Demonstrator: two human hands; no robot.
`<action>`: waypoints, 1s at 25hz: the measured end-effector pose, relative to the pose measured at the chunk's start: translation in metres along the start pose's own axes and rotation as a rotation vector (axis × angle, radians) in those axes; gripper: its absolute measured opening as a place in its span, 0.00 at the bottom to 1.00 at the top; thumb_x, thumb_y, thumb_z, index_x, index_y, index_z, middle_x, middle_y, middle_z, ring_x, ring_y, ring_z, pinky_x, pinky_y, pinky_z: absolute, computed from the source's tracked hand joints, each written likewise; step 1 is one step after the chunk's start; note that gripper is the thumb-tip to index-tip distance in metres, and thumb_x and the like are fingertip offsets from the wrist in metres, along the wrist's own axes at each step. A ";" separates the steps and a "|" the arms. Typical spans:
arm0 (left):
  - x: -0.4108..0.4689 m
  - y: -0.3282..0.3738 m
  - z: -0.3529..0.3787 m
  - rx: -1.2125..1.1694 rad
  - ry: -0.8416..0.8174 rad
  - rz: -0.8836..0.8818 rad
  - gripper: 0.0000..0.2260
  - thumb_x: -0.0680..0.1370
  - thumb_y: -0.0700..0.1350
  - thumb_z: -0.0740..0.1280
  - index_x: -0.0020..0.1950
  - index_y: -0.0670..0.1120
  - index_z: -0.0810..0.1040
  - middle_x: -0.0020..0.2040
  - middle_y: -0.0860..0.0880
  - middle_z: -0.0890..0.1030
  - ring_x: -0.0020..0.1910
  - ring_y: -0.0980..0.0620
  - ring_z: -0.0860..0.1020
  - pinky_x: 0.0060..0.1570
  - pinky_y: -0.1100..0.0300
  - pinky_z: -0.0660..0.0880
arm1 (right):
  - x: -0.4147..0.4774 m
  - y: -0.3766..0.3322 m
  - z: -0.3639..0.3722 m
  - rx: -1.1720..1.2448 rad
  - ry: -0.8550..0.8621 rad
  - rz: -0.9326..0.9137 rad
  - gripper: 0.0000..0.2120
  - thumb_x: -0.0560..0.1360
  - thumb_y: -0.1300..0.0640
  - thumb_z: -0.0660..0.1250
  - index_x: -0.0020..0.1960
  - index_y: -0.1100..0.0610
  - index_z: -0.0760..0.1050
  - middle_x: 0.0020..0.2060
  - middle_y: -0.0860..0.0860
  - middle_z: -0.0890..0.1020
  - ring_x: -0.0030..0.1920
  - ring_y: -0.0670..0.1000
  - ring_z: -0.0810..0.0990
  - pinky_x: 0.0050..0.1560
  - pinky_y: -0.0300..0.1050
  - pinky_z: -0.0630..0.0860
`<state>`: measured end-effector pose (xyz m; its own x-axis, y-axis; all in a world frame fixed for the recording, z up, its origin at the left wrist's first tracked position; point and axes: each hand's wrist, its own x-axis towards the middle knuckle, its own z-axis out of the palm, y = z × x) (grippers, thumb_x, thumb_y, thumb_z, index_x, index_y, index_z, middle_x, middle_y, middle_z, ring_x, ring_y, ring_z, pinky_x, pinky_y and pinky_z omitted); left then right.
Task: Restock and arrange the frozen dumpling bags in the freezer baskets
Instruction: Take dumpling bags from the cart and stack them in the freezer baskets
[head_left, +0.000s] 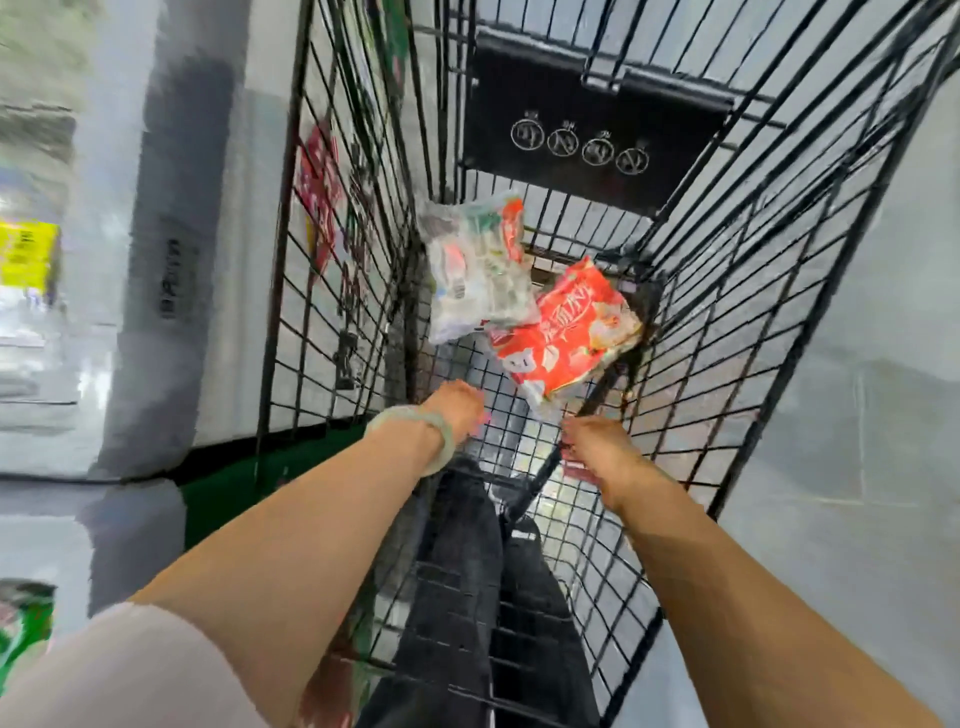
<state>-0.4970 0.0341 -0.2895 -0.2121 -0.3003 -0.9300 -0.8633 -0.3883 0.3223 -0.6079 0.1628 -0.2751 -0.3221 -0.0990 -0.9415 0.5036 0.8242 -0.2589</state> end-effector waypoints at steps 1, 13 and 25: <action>0.016 -0.001 0.006 -0.011 -0.022 -0.015 0.15 0.81 0.37 0.57 0.67 0.35 0.71 0.64 0.37 0.76 0.57 0.42 0.79 0.45 0.60 0.74 | 0.018 0.003 0.004 -0.005 0.035 0.008 0.08 0.79 0.61 0.58 0.50 0.61 0.76 0.39 0.58 0.77 0.39 0.53 0.73 0.39 0.45 0.74; 0.117 0.010 0.071 -0.351 -0.013 -0.178 0.17 0.78 0.46 0.64 0.63 0.37 0.73 0.60 0.39 0.78 0.56 0.44 0.79 0.62 0.49 0.76 | 0.093 0.047 0.033 0.005 0.155 0.063 0.15 0.75 0.63 0.55 0.57 0.60 0.74 0.45 0.56 0.75 0.36 0.52 0.73 0.35 0.43 0.69; 0.021 0.006 0.064 -0.820 -0.109 -0.084 0.06 0.81 0.37 0.57 0.52 0.46 0.71 0.44 0.47 0.73 0.42 0.52 0.71 0.52 0.58 0.72 | 0.041 0.033 0.017 0.186 0.172 -0.022 0.14 0.80 0.51 0.54 0.41 0.58 0.70 0.38 0.57 0.75 0.37 0.55 0.75 0.47 0.54 0.76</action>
<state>-0.5363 0.0816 -0.3180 -0.2408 -0.1722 -0.9552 -0.2795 -0.9302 0.2381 -0.5909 0.1761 -0.3255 -0.4586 -0.0065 -0.8886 0.6284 0.7046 -0.3295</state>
